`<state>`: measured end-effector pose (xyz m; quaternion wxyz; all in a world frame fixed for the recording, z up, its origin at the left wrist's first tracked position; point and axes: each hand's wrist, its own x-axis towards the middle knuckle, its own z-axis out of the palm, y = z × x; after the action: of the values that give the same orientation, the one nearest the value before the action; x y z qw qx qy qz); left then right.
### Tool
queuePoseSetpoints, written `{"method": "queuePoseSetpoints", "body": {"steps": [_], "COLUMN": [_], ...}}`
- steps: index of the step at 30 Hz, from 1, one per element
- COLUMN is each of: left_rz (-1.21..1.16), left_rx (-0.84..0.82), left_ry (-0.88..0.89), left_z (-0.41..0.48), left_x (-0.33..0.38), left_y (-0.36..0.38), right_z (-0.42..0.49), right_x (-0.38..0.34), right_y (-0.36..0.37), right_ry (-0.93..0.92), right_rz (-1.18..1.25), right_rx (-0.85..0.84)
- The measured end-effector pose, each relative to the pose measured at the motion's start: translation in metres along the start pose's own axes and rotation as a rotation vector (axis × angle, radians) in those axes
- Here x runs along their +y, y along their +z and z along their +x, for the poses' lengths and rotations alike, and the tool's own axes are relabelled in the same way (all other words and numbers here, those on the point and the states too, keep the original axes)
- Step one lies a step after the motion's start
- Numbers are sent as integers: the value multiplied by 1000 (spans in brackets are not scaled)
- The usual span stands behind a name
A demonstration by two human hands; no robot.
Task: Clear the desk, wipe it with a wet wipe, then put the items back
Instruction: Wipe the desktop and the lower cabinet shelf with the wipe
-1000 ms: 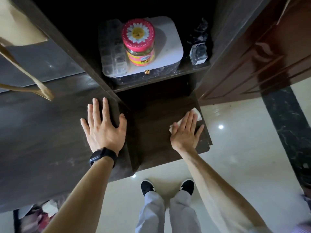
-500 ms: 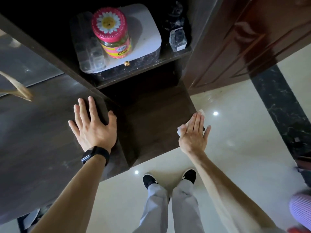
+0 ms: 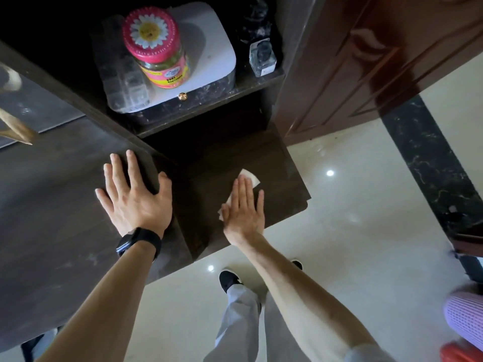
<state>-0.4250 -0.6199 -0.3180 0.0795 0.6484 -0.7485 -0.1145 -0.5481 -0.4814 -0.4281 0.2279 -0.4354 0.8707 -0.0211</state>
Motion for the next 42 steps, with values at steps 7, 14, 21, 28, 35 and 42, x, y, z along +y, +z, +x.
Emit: {"method": "queuePoseSetpoints", "body": {"steps": [7,14,21,28,35,42], "left_rz": [7,20,13,2,18,-1], "left_rx": [-6,0,8,-2,5,-6], "left_ry": [-5,-4,6,-8,-5,2], "left_z": [0,1,0,0,2,0], "left_x": [1,1,0,2,-1,0], "left_y": [-2,0,0,-3,1,-1], "right_z": [-31,33,30,-27,34,-56], "right_x": [76,96,86,104,92,101], "right_y": [4,-30,-28,-7,-19,4], "right_ry": [-57,135,223,277,281,324], "right_rz": [-90,-12,111,92,75,68], "right_rx": [21,74,97,80,160,59]}}
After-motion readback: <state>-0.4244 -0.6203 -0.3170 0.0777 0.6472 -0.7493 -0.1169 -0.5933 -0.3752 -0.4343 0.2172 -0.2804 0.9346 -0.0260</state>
